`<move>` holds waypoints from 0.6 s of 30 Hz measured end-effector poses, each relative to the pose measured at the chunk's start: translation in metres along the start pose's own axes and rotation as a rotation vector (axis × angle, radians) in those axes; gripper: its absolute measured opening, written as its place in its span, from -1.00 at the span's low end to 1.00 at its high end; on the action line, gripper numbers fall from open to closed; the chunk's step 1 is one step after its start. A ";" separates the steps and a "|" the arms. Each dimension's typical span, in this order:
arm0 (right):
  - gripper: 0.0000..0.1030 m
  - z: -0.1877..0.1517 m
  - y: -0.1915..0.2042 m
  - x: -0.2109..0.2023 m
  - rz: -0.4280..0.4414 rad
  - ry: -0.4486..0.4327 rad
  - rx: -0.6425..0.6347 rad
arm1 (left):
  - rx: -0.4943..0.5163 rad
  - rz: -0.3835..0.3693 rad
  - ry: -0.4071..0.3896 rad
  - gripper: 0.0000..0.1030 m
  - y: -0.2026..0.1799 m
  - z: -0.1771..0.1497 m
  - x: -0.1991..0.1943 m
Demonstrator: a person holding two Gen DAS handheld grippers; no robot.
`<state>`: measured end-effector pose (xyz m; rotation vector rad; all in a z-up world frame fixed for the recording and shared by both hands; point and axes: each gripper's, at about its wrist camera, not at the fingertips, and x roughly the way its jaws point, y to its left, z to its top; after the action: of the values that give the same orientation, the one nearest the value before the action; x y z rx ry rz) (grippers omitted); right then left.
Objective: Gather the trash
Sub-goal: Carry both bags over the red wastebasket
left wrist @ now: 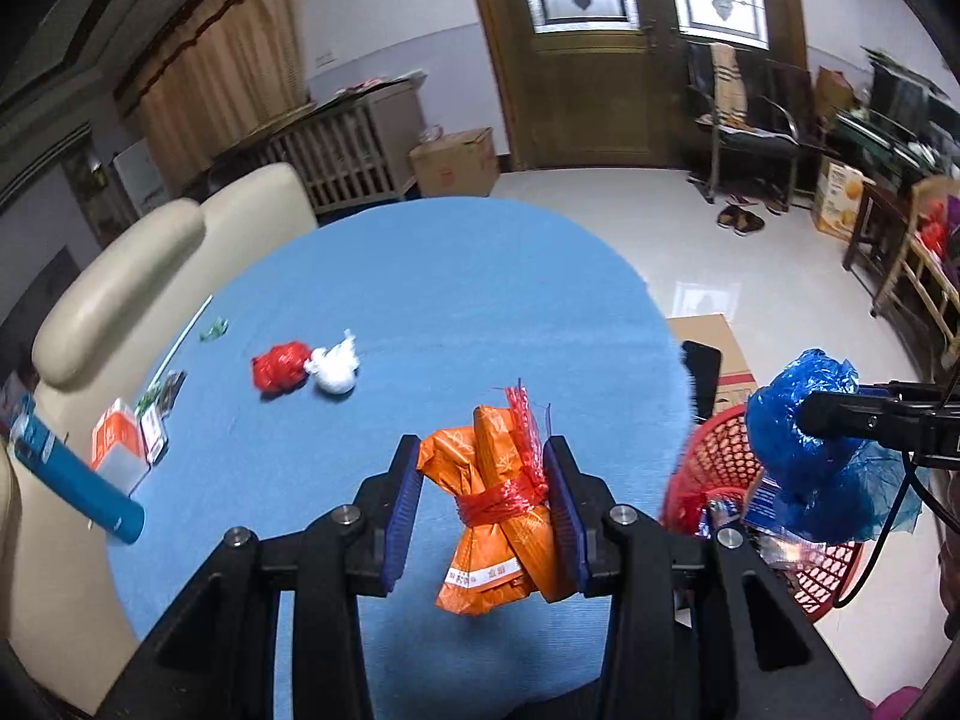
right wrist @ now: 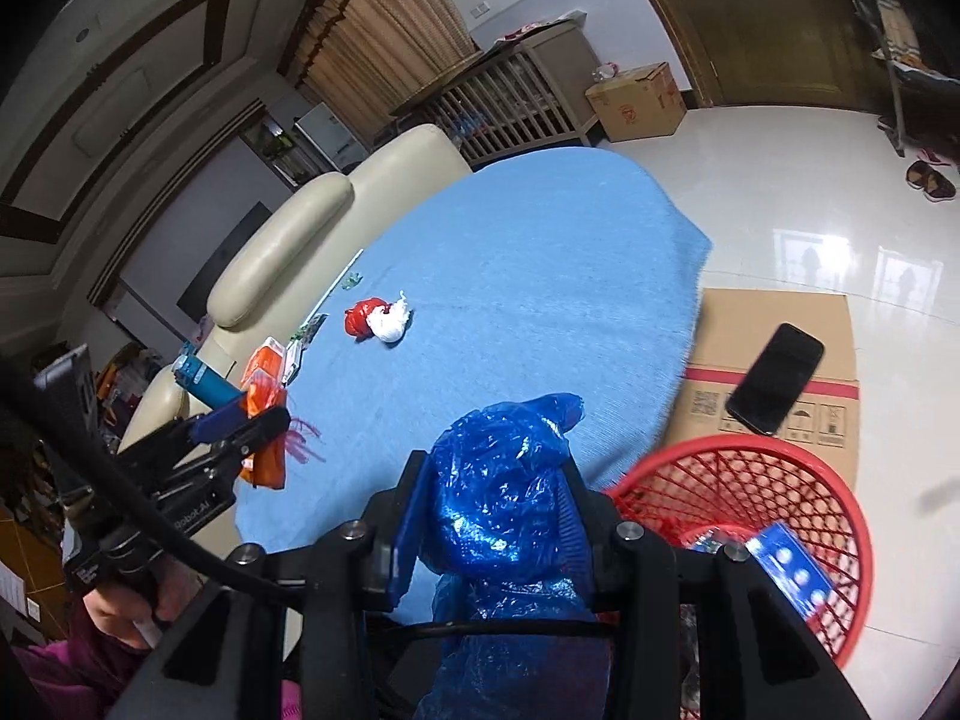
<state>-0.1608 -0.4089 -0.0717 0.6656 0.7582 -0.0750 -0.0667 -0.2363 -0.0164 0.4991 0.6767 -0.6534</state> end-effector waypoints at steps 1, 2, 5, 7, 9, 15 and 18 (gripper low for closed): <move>-0.17 -0.003 -0.005 -0.007 -0.002 -0.003 0.004 | 0.007 -0.003 -0.001 -0.18 -0.003 0.001 -0.001; -0.17 -0.005 -0.008 -0.009 -0.004 -0.003 0.009 | 0.017 -0.009 -0.001 -0.18 -0.008 0.002 -0.002; -0.17 -0.011 -0.019 -0.019 -0.011 -0.006 0.034 | 0.046 -0.014 -0.003 -0.18 -0.021 0.004 -0.004; -0.17 -0.015 -0.028 -0.025 -0.012 -0.008 0.054 | 0.064 -0.031 0.004 -0.18 -0.028 0.005 -0.002; -0.17 -0.015 -0.035 -0.027 -0.014 -0.010 0.072 | 0.078 -0.058 0.013 -0.18 -0.035 0.005 -0.001; -0.17 -0.013 -0.054 -0.036 -0.019 -0.028 0.124 | 0.115 -0.121 0.051 -0.18 -0.055 0.002 0.011; -0.17 -0.015 -0.060 -0.036 -0.021 -0.025 0.145 | 0.125 -0.161 0.079 -0.17 -0.064 0.000 0.018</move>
<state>-0.2138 -0.4543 -0.0882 0.7929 0.7403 -0.1582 -0.0997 -0.2875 -0.0427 0.5926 0.7589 -0.8341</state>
